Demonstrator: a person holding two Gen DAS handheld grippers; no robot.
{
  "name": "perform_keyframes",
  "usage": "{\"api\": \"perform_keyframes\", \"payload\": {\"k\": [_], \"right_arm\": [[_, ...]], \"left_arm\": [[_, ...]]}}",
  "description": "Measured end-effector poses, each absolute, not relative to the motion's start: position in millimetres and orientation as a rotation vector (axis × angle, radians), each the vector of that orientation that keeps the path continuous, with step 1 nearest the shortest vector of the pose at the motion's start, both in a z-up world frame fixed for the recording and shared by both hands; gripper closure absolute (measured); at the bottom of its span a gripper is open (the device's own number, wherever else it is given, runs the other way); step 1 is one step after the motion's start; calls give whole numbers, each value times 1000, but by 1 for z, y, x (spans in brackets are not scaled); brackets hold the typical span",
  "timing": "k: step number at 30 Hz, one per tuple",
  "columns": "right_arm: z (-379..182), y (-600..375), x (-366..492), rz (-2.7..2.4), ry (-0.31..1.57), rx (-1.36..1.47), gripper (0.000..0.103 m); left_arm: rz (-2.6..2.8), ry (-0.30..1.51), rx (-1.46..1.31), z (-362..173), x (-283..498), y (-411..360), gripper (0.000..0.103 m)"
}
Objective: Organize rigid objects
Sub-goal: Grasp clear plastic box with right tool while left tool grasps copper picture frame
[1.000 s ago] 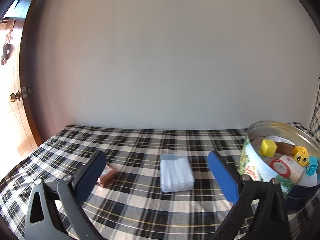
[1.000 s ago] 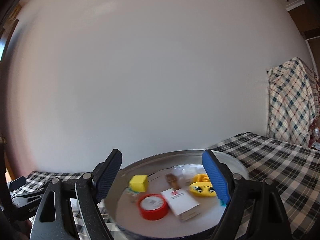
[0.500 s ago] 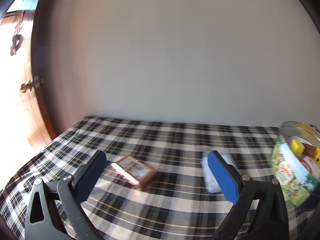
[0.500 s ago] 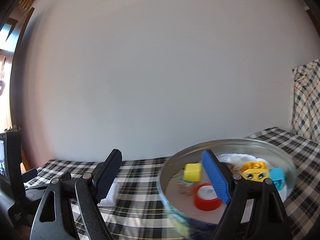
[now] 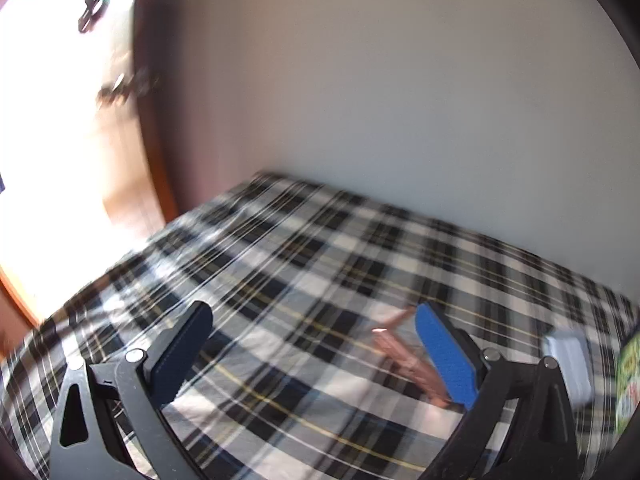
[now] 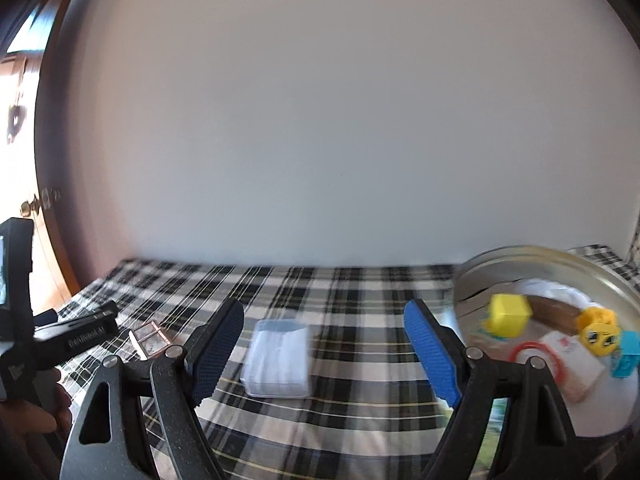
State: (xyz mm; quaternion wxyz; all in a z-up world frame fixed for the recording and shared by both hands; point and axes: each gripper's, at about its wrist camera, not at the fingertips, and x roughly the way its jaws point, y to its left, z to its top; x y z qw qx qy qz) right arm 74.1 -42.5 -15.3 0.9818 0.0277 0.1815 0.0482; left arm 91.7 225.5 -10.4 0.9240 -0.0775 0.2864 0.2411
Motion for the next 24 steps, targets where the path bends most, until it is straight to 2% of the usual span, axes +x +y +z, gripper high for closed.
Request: {"api": "perform_keyframes", "payload": {"k": [6,14,15,17,20,24], "right_arm": [[-38,-28,128,98,620,91,19],[-62,-4,161,114,817,9,19],[-64,-4,163,113,827,9,22],[-68,-6,165,104,848,18,39],[-70,-5,166,102,863,-18,45],[-69,-14,164,107,858,13,46]], "left_arm": [[479,671,-332,-22,97,245,0],[439,733,-284,-31,118,212,0],[440,746,-273,-33,121,207,0],[453,766,-241,-37,126,200,0],[462,799,-222,-41,134,191,0],[476,801,-265,-42,144,181,0]]}}
